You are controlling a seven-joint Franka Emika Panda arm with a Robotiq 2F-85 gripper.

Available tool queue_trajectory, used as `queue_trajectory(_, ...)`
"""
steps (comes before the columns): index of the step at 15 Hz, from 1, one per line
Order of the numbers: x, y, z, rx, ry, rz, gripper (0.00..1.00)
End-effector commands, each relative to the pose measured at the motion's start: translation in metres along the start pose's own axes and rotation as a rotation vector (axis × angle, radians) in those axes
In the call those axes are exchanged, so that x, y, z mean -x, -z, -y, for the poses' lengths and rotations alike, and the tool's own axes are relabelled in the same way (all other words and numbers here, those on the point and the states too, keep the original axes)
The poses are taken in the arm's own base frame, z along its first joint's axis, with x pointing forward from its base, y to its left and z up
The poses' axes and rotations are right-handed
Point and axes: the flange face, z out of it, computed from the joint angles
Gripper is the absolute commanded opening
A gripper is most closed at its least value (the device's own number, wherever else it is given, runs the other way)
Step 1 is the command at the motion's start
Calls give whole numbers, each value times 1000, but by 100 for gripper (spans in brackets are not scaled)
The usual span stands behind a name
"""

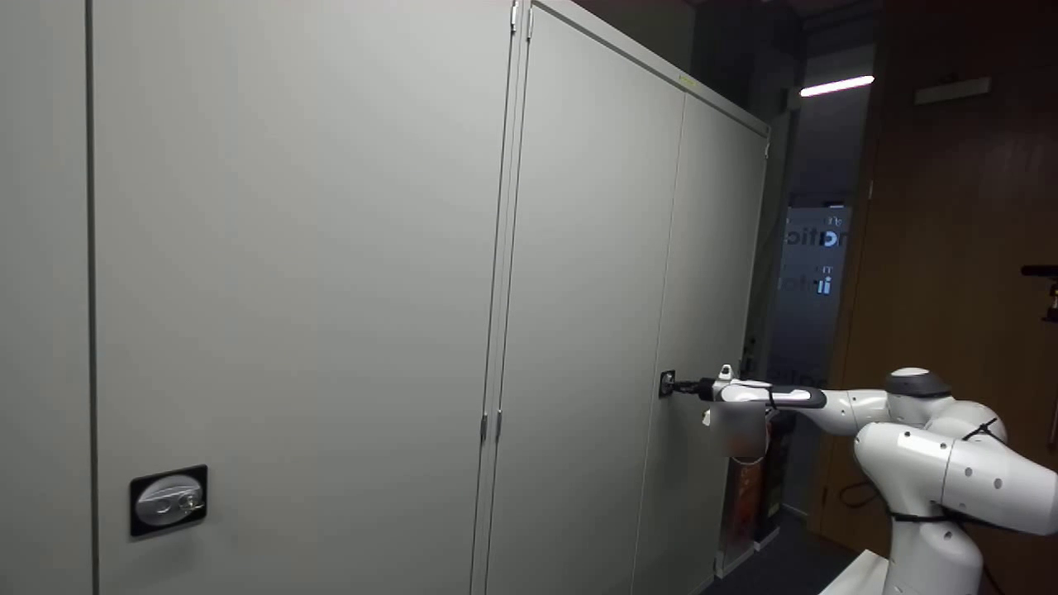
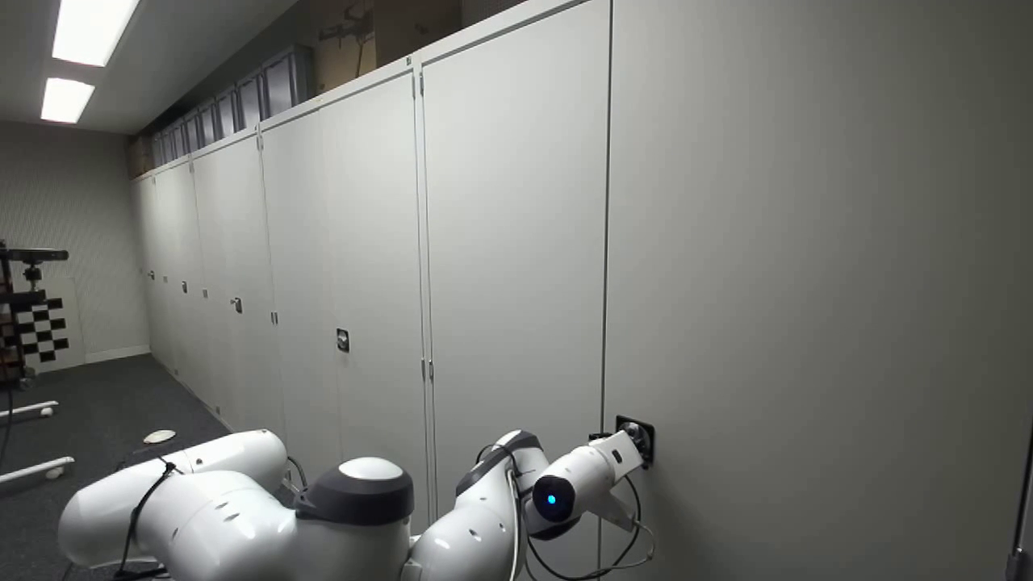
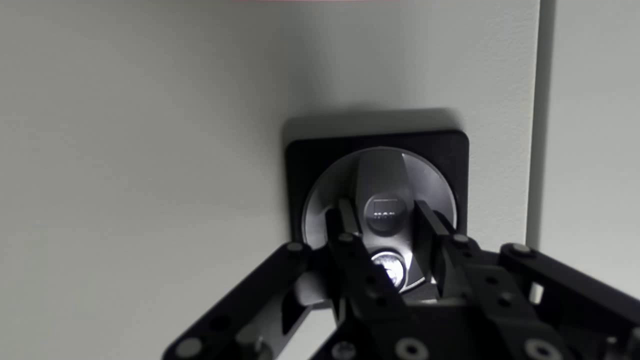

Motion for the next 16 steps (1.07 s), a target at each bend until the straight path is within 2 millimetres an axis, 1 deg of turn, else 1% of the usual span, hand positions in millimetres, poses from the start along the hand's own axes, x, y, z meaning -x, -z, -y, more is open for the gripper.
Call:
queue_trajectory(1, -13, -4, 0, 4, -21, 2, 8)
queue_trajectory(5, -15, -2, 9, -7, -88, 26, 8)
queue_trajectory(11, -24, 2, 17, -14, -229, 51, 8)
queue_trajectory(16, -31, 5, 24, -17, -311, 66, 8)
